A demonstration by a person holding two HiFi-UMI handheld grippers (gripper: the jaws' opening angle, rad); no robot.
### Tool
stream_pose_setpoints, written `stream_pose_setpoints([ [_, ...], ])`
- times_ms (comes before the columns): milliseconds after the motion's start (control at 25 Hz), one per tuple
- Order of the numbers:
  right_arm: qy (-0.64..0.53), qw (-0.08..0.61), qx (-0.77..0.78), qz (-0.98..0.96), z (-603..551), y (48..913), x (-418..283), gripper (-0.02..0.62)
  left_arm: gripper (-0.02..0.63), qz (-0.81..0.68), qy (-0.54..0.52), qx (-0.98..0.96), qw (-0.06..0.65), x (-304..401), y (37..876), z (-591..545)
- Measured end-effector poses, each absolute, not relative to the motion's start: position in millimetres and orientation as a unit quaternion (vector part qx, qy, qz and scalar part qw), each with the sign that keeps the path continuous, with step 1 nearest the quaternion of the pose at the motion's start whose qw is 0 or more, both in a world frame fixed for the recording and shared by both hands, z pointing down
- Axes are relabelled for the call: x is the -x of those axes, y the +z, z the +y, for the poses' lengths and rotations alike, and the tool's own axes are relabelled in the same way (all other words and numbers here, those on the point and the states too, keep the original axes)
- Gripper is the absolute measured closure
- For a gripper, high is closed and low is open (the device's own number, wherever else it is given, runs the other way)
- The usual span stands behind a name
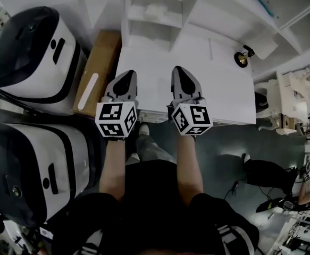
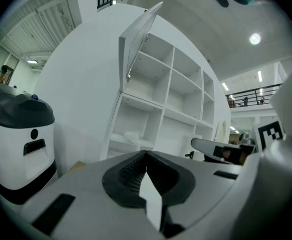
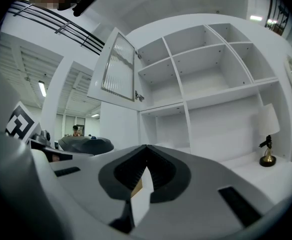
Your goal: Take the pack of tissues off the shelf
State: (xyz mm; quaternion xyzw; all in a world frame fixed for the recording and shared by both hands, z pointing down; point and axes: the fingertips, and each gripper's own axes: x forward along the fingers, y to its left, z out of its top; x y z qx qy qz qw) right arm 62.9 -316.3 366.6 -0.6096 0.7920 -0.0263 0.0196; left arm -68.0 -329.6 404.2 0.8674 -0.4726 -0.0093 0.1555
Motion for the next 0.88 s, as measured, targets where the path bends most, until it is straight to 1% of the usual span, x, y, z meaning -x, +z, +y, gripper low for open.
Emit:
stream_pose_setpoints([
  [440,-0.050,0.014,0.594,0.803,-402,388,-83,0.577,0.595,-0.475,0.013,-0.865,0.163,38,426,-409],
  [880,-0.060,0.031,0.569,0.820,-463,387,-109,0.577,0.594,-0.500,0.014,-0.856,0.128,12,423,-467],
])
